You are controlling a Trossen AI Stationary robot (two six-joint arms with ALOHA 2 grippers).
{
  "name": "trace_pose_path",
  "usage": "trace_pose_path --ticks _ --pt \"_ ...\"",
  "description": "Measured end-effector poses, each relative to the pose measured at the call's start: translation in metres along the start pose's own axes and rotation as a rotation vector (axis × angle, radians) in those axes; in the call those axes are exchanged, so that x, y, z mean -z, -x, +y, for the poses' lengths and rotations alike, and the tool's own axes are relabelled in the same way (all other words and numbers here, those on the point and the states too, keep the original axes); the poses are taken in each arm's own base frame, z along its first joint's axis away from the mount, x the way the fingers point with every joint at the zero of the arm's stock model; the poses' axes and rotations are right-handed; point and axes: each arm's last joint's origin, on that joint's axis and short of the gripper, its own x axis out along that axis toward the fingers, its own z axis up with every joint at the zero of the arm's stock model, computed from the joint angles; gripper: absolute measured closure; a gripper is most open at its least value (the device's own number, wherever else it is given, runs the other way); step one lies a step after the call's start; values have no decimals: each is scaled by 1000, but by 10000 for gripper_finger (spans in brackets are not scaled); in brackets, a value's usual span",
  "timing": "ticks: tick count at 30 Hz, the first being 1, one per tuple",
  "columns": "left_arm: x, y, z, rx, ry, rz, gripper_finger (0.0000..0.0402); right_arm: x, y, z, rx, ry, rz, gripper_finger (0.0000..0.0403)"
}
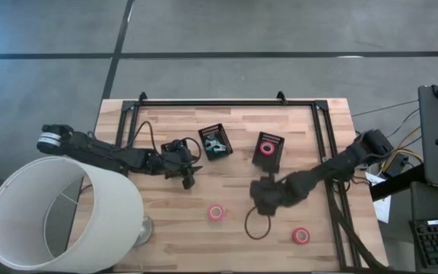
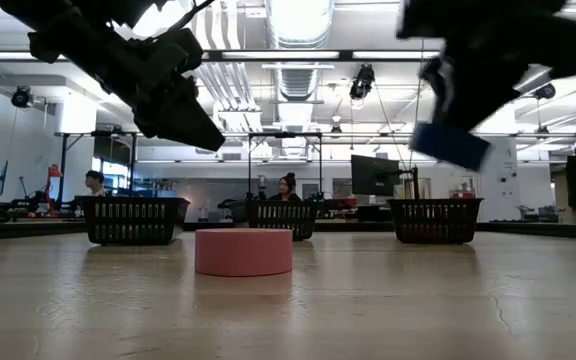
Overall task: Pick and place Stapler, Stapler remover, tape
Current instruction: Put the blue tape into the right black bin
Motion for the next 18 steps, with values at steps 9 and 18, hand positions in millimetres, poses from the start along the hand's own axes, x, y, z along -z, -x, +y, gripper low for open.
trace_pose_path --ticks 9,18 --pt "0 0 0 -1 -1 3 227 -22 -6 -83 234 -62 127 347" --pt "6 -1 1 -2 -4 19 227 4 -51 -152 360 -307 290 343"
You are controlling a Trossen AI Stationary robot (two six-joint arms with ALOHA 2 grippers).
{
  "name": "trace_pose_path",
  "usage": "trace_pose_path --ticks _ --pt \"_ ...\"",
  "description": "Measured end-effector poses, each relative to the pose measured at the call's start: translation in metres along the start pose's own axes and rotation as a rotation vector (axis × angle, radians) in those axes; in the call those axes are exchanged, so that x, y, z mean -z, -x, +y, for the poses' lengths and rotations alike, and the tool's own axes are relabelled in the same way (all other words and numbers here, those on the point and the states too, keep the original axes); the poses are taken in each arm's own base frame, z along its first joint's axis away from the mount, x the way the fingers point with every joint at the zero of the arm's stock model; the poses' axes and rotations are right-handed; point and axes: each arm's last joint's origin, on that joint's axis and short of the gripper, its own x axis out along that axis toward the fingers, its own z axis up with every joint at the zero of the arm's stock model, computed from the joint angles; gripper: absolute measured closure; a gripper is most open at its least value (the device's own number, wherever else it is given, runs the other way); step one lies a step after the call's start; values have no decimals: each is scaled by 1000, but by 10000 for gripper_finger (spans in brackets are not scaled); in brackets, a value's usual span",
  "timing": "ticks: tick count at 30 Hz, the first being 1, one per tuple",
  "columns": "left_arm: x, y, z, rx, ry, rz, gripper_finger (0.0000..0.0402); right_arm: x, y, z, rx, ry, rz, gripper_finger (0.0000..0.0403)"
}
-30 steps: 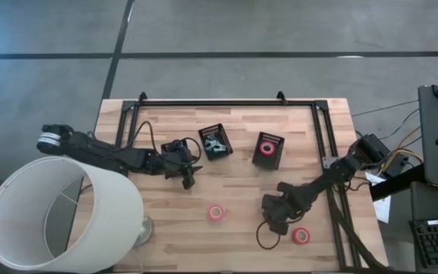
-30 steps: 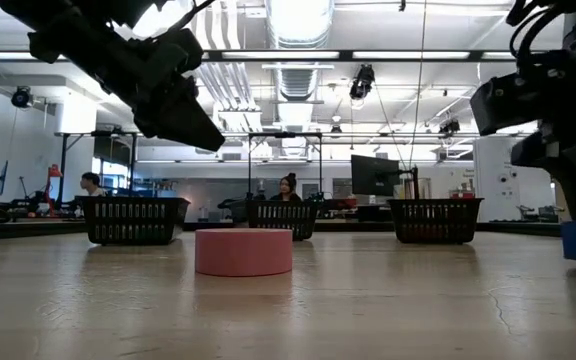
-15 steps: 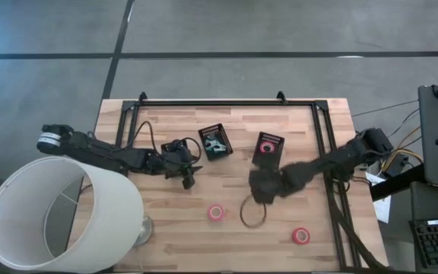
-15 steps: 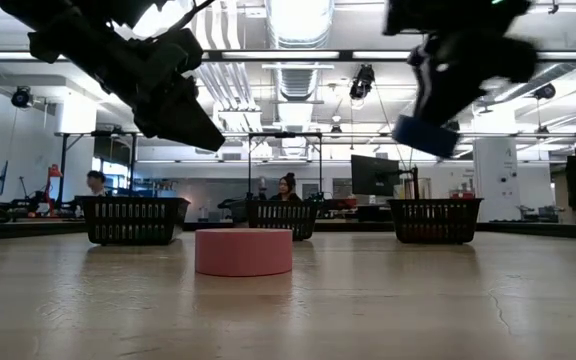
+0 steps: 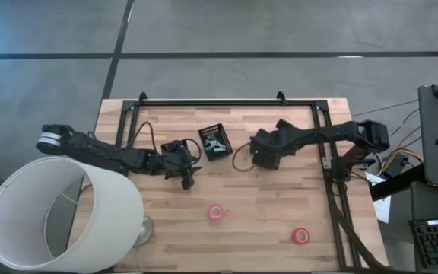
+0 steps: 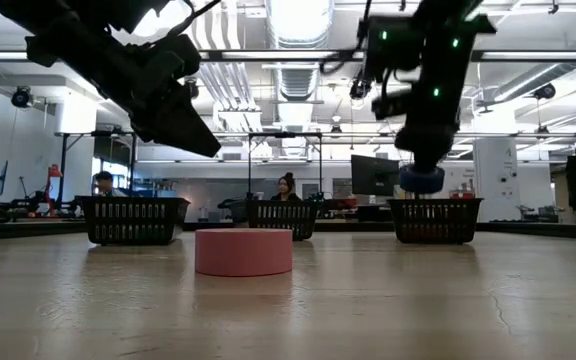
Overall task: Pick and place Stapler, Stapler remover, tape
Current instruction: Put the blue tape into the right black bin, then put the pink tape into the right black bin
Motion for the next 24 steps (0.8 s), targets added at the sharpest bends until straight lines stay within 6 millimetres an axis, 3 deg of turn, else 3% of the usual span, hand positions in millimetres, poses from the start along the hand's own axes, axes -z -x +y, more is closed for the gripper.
trace_pose_path --ticks 7,19,24 --pt "0 0 0 1 1 0 227 3 -24 -12 -32 -46 46 318" --pt "0 0 0 9 1 3 227 2 -25 -12 -40 -14 43 268" --pt "-1 0 -4 112 6 14 227 -5 -14 -8 -58 -53 6 254"
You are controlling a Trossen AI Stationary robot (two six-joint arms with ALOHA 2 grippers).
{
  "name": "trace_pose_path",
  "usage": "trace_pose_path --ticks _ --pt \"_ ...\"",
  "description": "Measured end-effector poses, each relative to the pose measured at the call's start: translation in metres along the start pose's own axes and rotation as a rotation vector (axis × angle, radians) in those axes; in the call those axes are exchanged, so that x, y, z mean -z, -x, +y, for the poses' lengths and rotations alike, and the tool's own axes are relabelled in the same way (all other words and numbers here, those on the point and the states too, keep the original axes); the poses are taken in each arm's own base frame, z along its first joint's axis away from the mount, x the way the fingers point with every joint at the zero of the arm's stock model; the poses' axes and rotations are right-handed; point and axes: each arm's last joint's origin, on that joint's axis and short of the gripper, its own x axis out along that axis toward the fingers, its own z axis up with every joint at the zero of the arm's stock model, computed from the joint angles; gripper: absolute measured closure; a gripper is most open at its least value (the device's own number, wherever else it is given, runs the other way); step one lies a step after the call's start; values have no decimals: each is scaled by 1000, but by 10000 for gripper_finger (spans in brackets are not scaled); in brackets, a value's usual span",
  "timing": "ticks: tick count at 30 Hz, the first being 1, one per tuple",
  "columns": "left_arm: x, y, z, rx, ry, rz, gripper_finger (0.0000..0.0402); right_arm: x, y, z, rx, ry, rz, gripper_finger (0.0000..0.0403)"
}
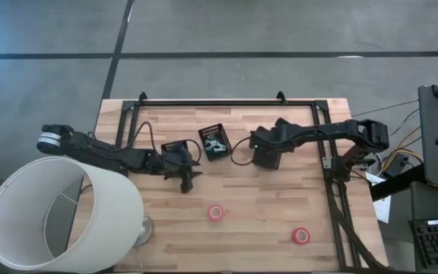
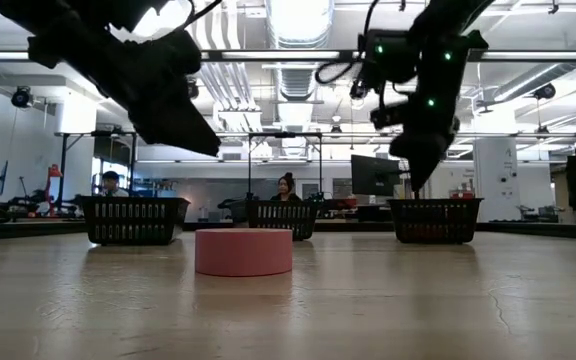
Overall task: Pick and place Stapler, Stapler remover, tape
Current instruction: Put the pink tape into the right black bin
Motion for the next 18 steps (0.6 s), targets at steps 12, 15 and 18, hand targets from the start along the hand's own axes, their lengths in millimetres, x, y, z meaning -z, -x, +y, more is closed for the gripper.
trace_pose_path --ticks 12,15,18 --pt "0 -4 -24 204 -86 -51 227 -19 69 55 -318 64 -267 251" --pt "4 -8 -32 241 -101 -49 227 -16 82 71 -400 144 -340 252" --pt "9 -14 -42 297 -110 -64 227 -11 91 83 -443 176 -393 251"
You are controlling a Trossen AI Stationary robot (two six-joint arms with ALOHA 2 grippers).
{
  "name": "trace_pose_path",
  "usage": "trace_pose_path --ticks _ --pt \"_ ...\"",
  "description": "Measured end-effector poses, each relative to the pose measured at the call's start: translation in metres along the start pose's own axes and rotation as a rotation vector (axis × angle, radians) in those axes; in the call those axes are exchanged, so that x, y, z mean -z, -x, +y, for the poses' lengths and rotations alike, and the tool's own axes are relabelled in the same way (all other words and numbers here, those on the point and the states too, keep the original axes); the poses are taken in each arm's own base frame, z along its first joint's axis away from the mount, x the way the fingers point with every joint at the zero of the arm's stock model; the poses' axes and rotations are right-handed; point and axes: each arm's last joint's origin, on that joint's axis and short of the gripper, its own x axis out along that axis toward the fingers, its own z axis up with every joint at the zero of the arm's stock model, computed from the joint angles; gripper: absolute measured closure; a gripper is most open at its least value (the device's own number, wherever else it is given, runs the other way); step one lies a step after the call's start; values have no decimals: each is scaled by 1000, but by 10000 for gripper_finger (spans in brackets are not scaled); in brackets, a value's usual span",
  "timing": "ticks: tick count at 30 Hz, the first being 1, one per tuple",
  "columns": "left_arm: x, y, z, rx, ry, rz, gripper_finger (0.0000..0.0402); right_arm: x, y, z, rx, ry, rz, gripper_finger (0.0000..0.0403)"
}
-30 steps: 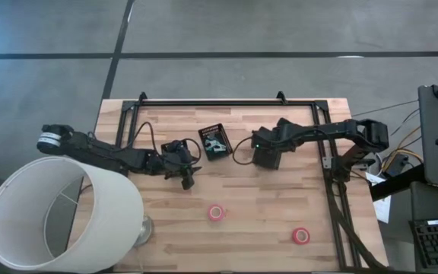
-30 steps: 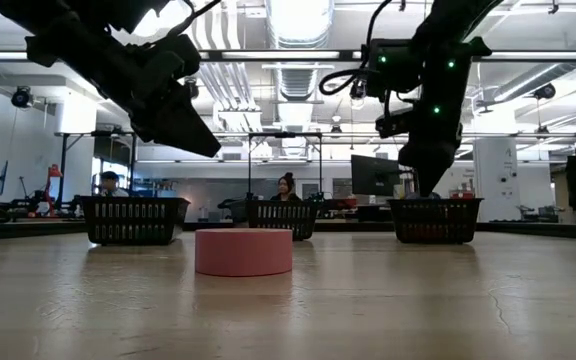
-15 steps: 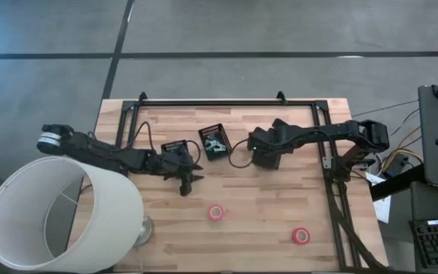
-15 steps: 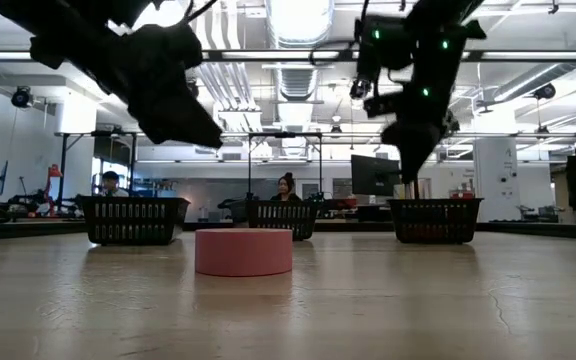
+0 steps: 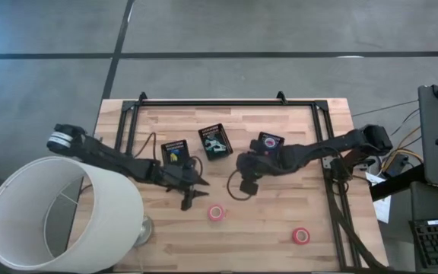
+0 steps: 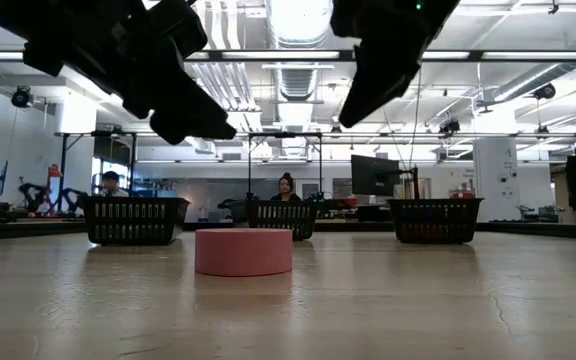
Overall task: Pick and place Stapler, Stapler remover, tape
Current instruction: Put the pink tape into the right black bin
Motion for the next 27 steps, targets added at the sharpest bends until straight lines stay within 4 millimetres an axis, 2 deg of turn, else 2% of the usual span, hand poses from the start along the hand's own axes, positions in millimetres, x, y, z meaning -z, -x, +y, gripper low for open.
trace_pose_path --ticks 8,18,21,27 --pt "9 -35 -13 96 -45 6 227 7 4 16 -39 -1 0 255" --pt "30 -85 -18 179 -98 147 227 12 0 17 -38 6 8 255" --pt "33 -92 -18 177 -117 164 227 15 -1 16 -35 9 17 253" --pt "36 -94 -17 170 -142 178 227 24 -7 15 -27 18 40 257"
